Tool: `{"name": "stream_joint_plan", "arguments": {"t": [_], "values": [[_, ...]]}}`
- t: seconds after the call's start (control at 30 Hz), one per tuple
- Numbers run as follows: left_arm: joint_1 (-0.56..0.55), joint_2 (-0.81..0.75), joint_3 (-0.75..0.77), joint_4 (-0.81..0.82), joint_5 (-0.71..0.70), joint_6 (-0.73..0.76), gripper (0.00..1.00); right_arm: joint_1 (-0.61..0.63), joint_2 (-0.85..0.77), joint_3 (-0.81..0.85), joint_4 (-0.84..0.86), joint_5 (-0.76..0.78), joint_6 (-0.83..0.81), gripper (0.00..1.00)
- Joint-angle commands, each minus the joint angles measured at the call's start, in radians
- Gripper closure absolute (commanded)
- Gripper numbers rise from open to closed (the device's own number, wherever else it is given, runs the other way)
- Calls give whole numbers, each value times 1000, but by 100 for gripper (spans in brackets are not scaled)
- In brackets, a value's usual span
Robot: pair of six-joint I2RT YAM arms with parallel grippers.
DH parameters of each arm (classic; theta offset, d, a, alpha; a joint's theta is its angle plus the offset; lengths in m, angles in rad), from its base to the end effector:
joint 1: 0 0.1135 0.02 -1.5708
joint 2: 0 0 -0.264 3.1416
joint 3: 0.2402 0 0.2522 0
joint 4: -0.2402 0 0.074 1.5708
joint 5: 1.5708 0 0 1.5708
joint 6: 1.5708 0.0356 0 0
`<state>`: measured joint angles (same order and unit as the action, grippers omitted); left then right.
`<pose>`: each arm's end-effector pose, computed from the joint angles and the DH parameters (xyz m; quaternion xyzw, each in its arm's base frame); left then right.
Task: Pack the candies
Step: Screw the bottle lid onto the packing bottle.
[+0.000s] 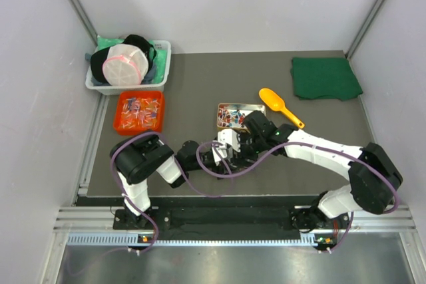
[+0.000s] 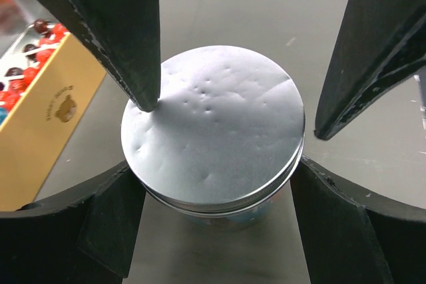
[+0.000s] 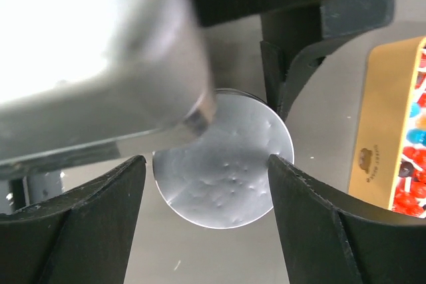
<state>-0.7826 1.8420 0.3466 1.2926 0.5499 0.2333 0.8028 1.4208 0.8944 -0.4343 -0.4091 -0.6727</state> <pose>0.1792 -0.2044 0.1071 0.5127 0.5683 -0.3675 0.5283 0.1868 0.2138 0.2159 -0.6733 0.6501 0.2125 0.2809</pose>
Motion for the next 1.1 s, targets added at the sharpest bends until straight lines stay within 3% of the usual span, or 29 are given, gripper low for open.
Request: {"name": "stream_joint_plan", "arguments": {"t": [0.0,0.17,0.6,1.07], "values": [[-1,5,-9,129,-105,41,24,-4,23,-17,52,50,56,28],[-14,8,-15,148,-159,64,24,-5,29,-17,86,62,102,27],[-20,10,-23,149,-94,66,24,-73,-56,86,-86,-26,-17,1],[-20,6,-43,163,50,54,23,-80,47,124,-78,-89,-80,1]]}}
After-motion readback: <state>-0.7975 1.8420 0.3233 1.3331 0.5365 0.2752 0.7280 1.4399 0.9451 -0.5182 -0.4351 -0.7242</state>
